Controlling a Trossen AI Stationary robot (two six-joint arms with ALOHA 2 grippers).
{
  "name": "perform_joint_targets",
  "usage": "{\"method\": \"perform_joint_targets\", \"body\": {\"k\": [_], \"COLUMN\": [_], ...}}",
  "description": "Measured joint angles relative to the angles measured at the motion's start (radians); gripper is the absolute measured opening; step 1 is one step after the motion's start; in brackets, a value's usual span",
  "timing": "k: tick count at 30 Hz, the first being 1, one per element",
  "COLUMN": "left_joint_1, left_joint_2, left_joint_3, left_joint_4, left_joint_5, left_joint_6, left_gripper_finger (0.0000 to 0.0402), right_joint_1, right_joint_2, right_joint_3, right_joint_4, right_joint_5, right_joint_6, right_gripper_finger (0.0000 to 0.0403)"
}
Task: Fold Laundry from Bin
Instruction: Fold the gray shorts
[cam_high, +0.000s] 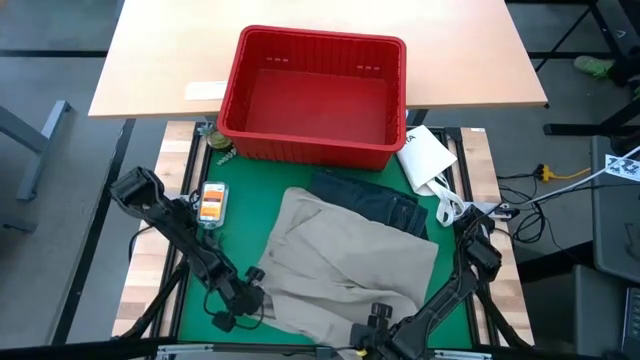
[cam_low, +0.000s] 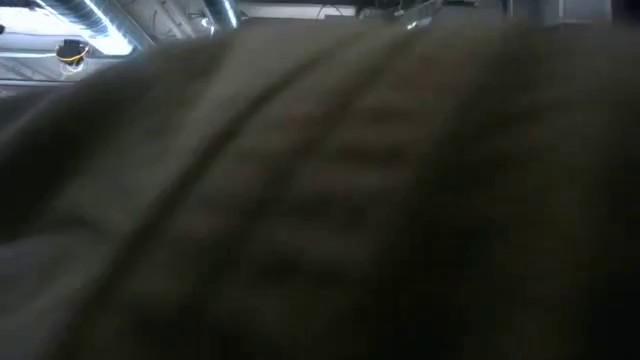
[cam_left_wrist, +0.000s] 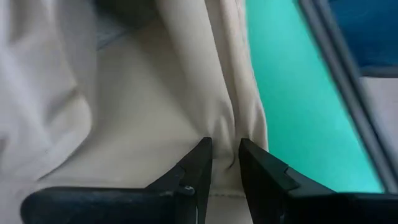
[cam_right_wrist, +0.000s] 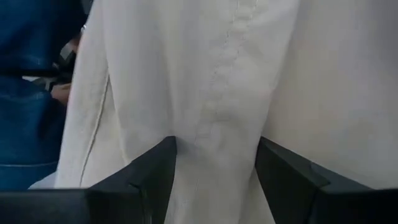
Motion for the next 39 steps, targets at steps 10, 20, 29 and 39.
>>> {"method": "perform_joint_targets", "body": {"k": [10, 20, 29, 39], "left_joint_1": [0.009, 0.008, 0.008, 0.008], "left_joint_2": [-0.145, -0.154, -0.154, -0.154], "left_joint_3": [-0.003, -0.002, -0.001, -0.001], "left_joint_4": [-0.038, -0.027, -0.024, -0.024], "left_joint_5": [-0.084, -0.091, -0.112, -0.114], "left_joint_6": [0.003, 0.0, 0.0, 0.002], "left_gripper_finger": [0.008, 0.008, 0.008, 0.008], "right_joint_1": [0.001, 0.023, 0.027, 0.02], "right_joint_2": [-0.058, -0.064, -0.064, -0.062], "right_joint_3": [0.0, 0.095, 0.107, 0.083], "right_joint_4": [0.049, 0.089, -0.18, -0.444], "right_joint_5": [0.006, 0.026, 0.029, -0.012], "right_joint_6": [0.001, -0.015, -0.004, 0.13], "right_gripper_finger": [0.0216, 0.0216, 0.0216, 0.0216]}}
